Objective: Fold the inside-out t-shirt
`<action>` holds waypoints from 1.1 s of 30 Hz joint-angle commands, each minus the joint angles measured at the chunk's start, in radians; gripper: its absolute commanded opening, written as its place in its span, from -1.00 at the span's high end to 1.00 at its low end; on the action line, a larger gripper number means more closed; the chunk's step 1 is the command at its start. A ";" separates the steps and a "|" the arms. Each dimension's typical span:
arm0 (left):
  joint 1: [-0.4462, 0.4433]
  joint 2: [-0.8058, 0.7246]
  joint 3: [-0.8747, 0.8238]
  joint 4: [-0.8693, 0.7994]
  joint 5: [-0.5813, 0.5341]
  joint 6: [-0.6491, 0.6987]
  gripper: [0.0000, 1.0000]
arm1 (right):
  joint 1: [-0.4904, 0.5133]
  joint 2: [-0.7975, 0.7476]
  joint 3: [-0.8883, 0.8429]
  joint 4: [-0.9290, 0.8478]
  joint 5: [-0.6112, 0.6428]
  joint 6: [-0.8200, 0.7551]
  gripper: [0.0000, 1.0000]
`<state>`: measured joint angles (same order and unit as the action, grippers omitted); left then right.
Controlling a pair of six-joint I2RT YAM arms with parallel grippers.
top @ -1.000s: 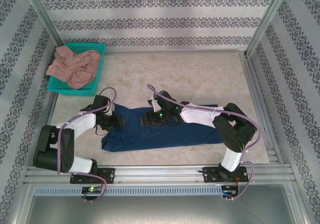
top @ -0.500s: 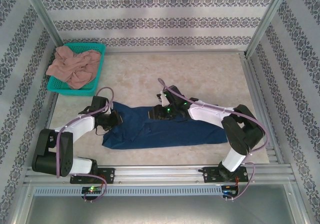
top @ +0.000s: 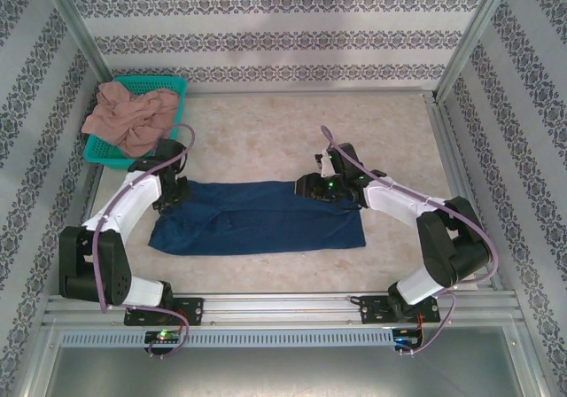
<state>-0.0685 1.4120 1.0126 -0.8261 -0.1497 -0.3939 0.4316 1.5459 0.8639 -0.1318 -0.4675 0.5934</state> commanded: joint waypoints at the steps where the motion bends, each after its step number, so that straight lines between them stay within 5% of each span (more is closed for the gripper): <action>1: -0.038 0.021 0.120 -0.214 -0.236 0.068 1.00 | -0.056 -0.049 -0.028 -0.023 -0.034 -0.041 -0.04; 6: -0.234 0.115 0.327 -0.444 -0.296 0.045 1.00 | -0.146 -0.078 -0.044 -0.087 -0.001 -0.084 -0.04; 16: -0.598 0.473 0.763 -0.633 -0.101 -0.095 1.00 | -0.227 -0.127 -0.088 -0.116 0.009 -0.116 -0.04; 26: -0.714 0.701 1.024 -0.581 0.138 -0.148 1.00 | -0.249 -0.145 -0.166 -0.096 0.013 -0.109 -0.05; 33: -0.729 0.738 0.971 -0.294 0.317 -0.257 1.00 | -0.291 -0.177 -0.204 -0.109 0.028 -0.107 -0.05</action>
<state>-0.7792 2.1304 1.9888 -1.2575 0.0662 -0.5747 0.1589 1.4025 0.6785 -0.2295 -0.4595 0.4973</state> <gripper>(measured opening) 0.052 0.525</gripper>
